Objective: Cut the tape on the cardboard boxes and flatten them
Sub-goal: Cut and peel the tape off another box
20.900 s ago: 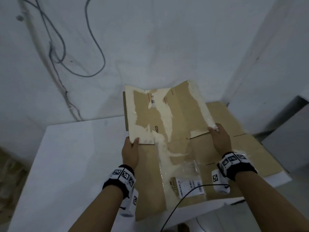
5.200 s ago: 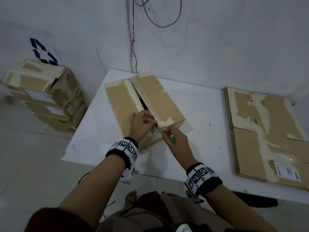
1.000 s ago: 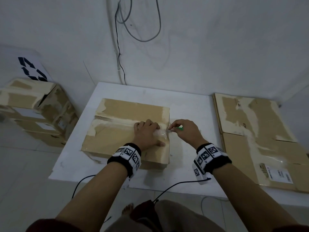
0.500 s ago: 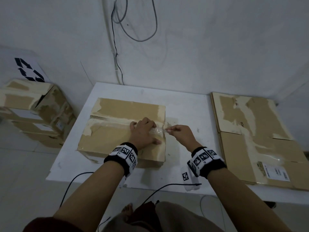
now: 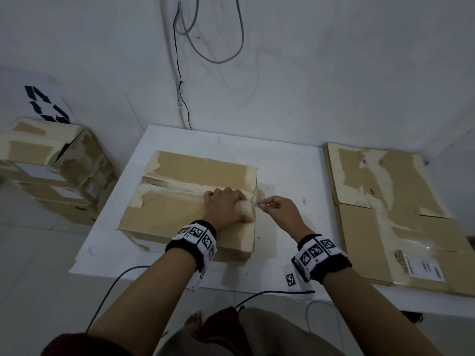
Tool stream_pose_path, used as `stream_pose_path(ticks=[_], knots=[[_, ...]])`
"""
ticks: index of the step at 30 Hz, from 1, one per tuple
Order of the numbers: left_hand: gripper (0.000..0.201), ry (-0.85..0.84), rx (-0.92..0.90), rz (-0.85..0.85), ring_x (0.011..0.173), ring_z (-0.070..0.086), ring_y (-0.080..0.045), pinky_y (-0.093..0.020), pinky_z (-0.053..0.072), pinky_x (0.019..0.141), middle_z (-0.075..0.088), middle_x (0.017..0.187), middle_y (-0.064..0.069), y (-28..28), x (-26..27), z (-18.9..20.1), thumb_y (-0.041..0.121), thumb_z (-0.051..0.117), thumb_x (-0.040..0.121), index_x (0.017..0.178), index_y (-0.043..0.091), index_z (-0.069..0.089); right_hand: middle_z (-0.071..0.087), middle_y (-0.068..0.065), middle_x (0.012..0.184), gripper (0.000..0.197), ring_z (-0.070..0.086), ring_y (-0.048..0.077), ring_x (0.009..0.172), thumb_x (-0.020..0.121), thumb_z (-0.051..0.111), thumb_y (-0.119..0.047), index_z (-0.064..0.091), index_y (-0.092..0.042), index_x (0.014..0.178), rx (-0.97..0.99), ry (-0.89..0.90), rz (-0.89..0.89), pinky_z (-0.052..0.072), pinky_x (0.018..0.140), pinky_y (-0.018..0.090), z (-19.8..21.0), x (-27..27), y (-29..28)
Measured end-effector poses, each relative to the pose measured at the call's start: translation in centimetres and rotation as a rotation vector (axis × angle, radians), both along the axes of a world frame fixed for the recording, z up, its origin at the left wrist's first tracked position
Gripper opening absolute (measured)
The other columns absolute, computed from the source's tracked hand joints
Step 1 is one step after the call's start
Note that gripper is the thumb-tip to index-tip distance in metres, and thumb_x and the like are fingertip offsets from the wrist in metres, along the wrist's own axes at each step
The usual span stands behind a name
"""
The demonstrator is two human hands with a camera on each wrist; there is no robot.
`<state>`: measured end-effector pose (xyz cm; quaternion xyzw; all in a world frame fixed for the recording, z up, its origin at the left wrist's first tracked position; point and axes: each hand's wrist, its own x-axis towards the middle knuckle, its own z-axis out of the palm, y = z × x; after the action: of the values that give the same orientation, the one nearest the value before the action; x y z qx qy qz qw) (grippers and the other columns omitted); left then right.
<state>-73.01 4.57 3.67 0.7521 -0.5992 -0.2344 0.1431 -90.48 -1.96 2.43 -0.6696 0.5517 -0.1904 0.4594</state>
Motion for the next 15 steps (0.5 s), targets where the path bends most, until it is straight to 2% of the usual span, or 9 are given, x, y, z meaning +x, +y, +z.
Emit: stream_pose_path(ticks=[4,10,13,15], knots=[[0.055,0.003,-0.076,0.036,0.112,0.041,-0.018,-0.035,0.018,0.096,0.051,0.113,0.010,0.28,-0.34,-0.43,0.055,0.076,0.066,0.112,0.033,0.057,0.068,-0.013,0.080,0.011,0.063,0.009,0.084,0.089,0.069,-0.025,0.070,-0.033,0.081,-0.088,0.008,0.001,0.042,0.071,0.023,-0.06,0.61,0.30],[0.055,0.015,-0.074,0.011,0.112,0.040,-0.016,-0.034,0.016,0.094,0.050,0.112,0.011,0.30,-0.42,-0.53,0.055,0.075,0.067,0.113,0.034,0.057,0.069,-0.005,0.077,0.010,0.065,0.014,0.084,0.089,0.071,-0.024,0.070,-0.031,0.082,-0.054,0.025,0.022,0.045,0.070,0.023,0.29,-0.12,0.14],[0.053,0.026,-0.085,0.012,0.111,0.040,-0.016,-0.033,0.016,0.093,0.048,0.107,0.013,0.32,-0.45,-0.60,0.054,0.076,0.066,0.111,0.034,0.058,0.073,-0.002,0.086,0.006,0.066,0.014,0.087,0.088,0.071,-0.022,0.073,-0.027,0.085,-0.060,0.005,0.008,0.045,0.072,0.022,0.11,0.26,0.27],[0.053,0.038,-0.086,0.020,0.110,0.040,-0.016,-0.033,0.016,0.093,0.046,0.104,0.014,0.26,-0.44,-0.62,0.053,0.077,0.066,0.111,0.033,0.058,0.074,-0.001,0.092,0.005,0.066,0.013,0.090,0.089,0.070,-0.021,0.074,-0.024,0.089,0.003,-0.027,-0.009,0.046,0.073,0.021,-0.08,0.01,0.50]])
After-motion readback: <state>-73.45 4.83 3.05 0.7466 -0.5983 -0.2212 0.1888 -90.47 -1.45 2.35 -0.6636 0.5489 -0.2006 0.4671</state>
